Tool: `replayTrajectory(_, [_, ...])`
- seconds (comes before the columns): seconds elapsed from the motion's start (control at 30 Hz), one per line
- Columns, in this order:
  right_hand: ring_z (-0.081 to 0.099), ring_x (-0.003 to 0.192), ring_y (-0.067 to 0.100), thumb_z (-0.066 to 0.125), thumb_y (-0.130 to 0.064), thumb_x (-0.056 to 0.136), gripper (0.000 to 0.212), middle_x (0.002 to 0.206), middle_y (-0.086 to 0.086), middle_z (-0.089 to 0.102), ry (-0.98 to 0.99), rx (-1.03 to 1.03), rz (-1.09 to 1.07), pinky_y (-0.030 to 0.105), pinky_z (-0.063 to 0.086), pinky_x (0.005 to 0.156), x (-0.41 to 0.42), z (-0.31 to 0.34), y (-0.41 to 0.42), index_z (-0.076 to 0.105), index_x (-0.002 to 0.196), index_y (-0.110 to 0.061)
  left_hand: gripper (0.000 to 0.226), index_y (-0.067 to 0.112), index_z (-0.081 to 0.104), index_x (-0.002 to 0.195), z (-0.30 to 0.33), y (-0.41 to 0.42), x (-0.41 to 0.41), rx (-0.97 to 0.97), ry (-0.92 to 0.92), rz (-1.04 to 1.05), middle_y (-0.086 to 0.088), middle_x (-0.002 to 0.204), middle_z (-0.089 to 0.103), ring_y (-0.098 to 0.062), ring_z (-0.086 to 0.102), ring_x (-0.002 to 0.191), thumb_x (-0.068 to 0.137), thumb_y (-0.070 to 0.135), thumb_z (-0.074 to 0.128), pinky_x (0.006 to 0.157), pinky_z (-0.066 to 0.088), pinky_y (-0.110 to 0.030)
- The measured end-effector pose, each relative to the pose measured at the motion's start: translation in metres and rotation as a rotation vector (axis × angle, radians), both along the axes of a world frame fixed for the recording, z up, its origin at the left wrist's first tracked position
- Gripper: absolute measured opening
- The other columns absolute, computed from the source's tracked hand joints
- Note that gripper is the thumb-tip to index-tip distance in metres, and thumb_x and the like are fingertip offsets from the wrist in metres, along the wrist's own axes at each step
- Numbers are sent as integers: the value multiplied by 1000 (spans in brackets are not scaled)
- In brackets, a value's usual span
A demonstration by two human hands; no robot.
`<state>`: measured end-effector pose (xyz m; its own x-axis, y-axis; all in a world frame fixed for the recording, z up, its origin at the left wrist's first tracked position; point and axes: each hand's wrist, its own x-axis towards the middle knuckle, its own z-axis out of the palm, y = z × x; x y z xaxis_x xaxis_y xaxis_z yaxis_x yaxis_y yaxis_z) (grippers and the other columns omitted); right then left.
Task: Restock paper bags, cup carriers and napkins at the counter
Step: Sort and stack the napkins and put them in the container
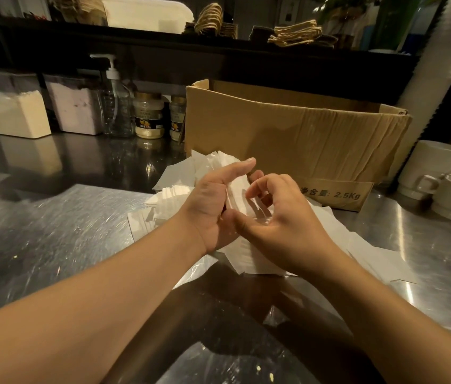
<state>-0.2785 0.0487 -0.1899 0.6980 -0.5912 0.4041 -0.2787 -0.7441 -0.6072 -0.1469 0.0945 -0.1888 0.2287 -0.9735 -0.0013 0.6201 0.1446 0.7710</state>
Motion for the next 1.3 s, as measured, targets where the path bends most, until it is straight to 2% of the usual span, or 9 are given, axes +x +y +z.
replayTrajectory(0.1, [50, 110, 6, 76, -43, 85, 36, 114, -12, 44, 15, -12, 30, 10, 49, 87, 0, -2, -2, 51, 107, -32, 14, 12, 78, 82, 2, 2, 0, 1, -28, -37, -8, 86, 65, -25, 65, 90, 77, 24, 73, 82, 54, -39])
replayTrajectory(0.17, [42, 116, 11, 77, -52, 80, 44, 119, -13, 40, 65, -89, 16, 31, 48, 101, -1, -2, -5, 47, 110, -37, 30, 12, 76, 101, 3, 1, 1, 5, -55, -21, -9, 85, 66, -25, 66, 83, 74, 22, 72, 77, 56, -40])
replayTrajectory(0.33, [27, 126, 5, 87, -65, 57, 114, 139, -22, 20, 95, -250, 54, 42, 34, 113, -13, 5, -12, 17, 145, -47, 34, 13, 66, 113, 6, 5, 9, 38, -70, -221, -11, 95, 63, -29, 61, 94, 80, 20, 59, 89, 52, -44])
replayTrajectory(0.47, [21, 142, 12, 93, -58, 54, 137, 154, -30, 10, 185, -196, 106, 55, 27, 120, -16, 7, -16, -12, 143, -69, 21, 17, 69, 88, 8, 9, 4, 56, -244, -256, -5, 69, 68, -20, 69, 63, 75, 21, 54, 65, 58, -33])
replayTrajectory(0.6, [24, 144, 19, 93, -52, 60, 131, 149, -33, 16, 170, -170, 136, 58, 39, 114, -14, 5, -17, -9, 140, -73, 28, 22, 58, 96, 8, 11, 1, 80, -334, -203, -1, 60, 67, -15, 69, 55, 68, 24, 54, 56, 58, -29])
replayTrajectory(0.73, [31, 141, 17, 85, -67, 60, 119, 154, -28, 16, 113, -156, 215, 44, 52, 103, -18, 4, -22, 4, 147, -67, 22, 17, 72, 84, 11, 12, 4, 112, -256, -263, -4, 68, 66, -18, 66, 62, 74, 23, 53, 61, 56, -29])
replayTrajectory(0.83, [40, 132, 1, 68, -60, 83, 80, 148, -15, 36, -143, -60, 162, 22, 45, 101, -18, 5, -27, 28, 151, -47, 31, 10, 66, 108, 10, 9, 11, 89, -107, -346, -9, 91, 61, -22, 57, 81, 85, 26, 53, 77, 50, -37])
replayTrajectory(1.0, [62, 91, -1, 62, -32, 97, 13, 98, -14, 63, -359, 6, -95, 28, 59, 79, -17, 7, -38, 58, 110, -33, 41, 10, 54, 122, 12, 9, 21, 65, 15, -253, -8, 91, 60, -18, 54, 74, 86, 29, 53, 74, 48, -34])
replayTrajectory(1.3, [65, 77, 9, 77, -36, 86, 8, 83, -12, 68, 25, -27, -93, 30, 61, 66, -18, 3, -45, 69, 88, -34, 42, 13, 55, 122, 10, 4, 30, 63, 139, -122, -6, 95, 60, -18, 53, 73, 84, 31, 57, 72, 46, -33])
